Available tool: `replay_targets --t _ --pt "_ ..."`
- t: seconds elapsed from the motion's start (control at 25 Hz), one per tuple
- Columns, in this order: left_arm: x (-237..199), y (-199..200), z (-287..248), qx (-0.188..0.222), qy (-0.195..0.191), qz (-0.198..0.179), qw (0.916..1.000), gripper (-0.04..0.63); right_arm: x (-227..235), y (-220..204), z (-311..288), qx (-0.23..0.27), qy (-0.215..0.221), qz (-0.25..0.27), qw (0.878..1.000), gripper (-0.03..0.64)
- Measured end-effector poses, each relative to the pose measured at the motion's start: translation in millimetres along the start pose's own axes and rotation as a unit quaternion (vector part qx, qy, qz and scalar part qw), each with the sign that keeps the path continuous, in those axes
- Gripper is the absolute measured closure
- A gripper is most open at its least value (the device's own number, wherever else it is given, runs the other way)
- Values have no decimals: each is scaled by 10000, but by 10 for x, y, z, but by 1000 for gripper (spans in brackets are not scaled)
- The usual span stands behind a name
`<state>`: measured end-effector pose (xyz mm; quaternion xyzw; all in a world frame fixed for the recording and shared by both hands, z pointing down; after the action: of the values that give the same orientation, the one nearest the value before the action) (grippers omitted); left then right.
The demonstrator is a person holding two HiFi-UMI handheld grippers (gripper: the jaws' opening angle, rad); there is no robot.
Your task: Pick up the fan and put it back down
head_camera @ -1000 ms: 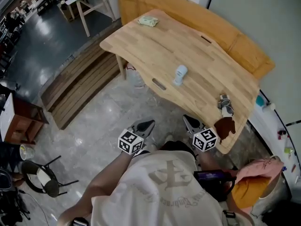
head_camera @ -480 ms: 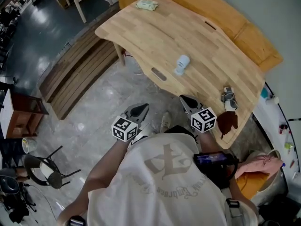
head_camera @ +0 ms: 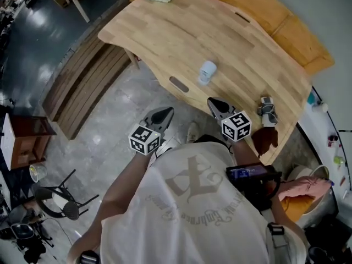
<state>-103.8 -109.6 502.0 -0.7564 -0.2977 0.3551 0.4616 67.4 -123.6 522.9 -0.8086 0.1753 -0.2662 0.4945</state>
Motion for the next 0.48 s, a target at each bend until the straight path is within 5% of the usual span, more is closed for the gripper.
replay_targets --t 0.48 --pt "-197 -13 -382 -268 38 123 9996 586 602 -191 -350 -458 -116 101 9988 601"
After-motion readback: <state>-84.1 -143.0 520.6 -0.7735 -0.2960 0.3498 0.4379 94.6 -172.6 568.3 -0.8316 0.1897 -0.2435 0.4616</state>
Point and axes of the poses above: the fingertips, and each gripper's own axes: z backward along the fingers, x to its right, y out of its top, the point moved 2 cm from there along z, backward along the fingers, and after that the axes turned 1 degree about -z, right-handed, at the moved point
